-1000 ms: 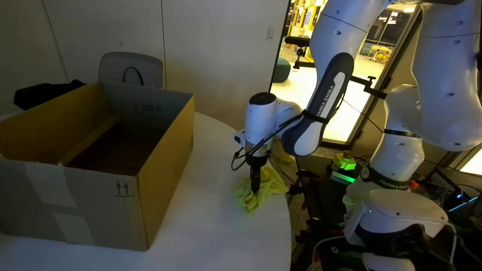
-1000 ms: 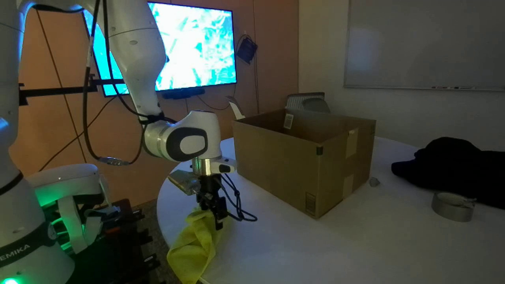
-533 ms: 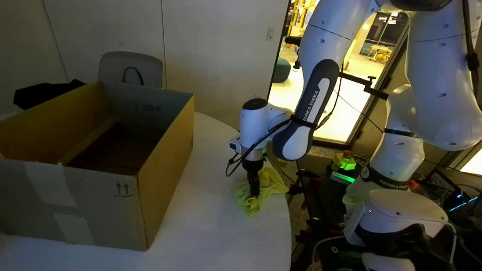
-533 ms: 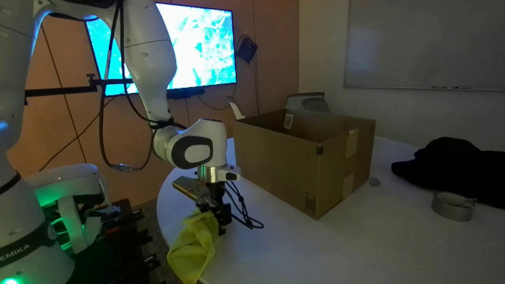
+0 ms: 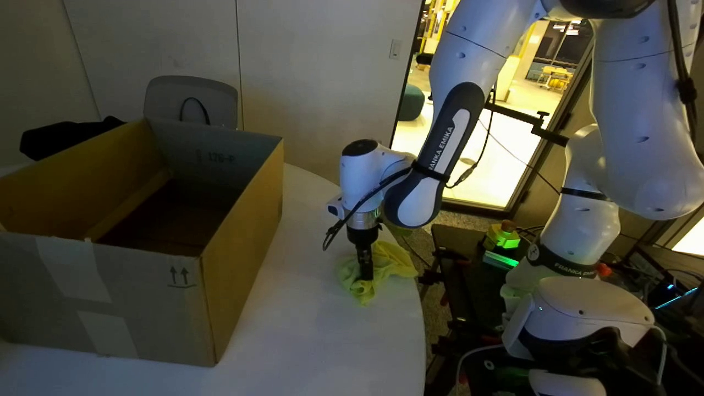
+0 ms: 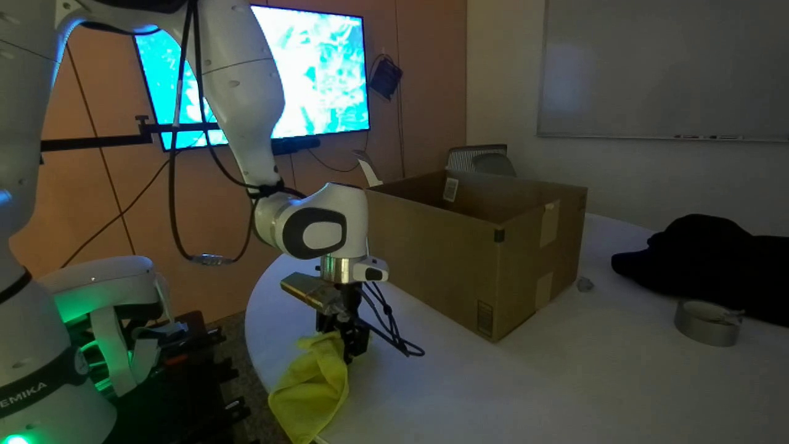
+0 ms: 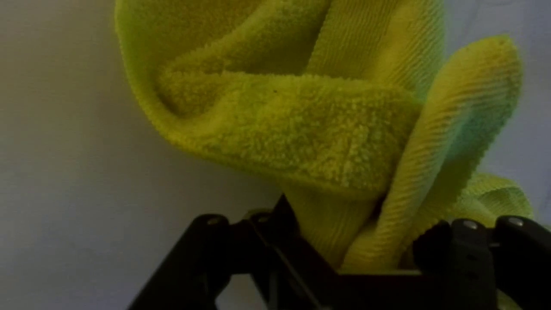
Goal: Put the marker on the towel and wrap it, then put it in the box
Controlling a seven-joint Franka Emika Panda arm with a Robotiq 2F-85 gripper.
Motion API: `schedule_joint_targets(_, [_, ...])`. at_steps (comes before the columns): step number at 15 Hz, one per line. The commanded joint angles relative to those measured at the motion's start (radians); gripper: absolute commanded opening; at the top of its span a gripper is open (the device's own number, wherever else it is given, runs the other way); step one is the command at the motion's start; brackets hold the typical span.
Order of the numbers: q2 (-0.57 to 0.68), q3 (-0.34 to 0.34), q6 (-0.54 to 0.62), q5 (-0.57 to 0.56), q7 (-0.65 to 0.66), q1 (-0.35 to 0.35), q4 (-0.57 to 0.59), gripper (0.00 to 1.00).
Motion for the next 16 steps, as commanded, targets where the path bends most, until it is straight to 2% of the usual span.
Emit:
schedule_joint_targets(1, [-0.011, 0.012, -0.062, 0.029, -0.042, -0.02, 0.042, 0.15])
schedule_joint_targets(3, [-0.037, 0.014, -0.104, 0.027, -0.066, -0.029, 0.058, 0.02])
schedule_joint_targets(4, [-0.052, 0.014, -0.127, 0.027, -0.078, -0.033, 0.068, 0.0])
schedule_joint_targets(11, [-0.255, 0.005, -0.308, 0.009, -0.257, -0.075, 0.139, 0.0])
schedule_joint_targets(16, [-0.322, -0.001, -0.45, 0.0, -0.291, -0.056, 0.319, 0.0])
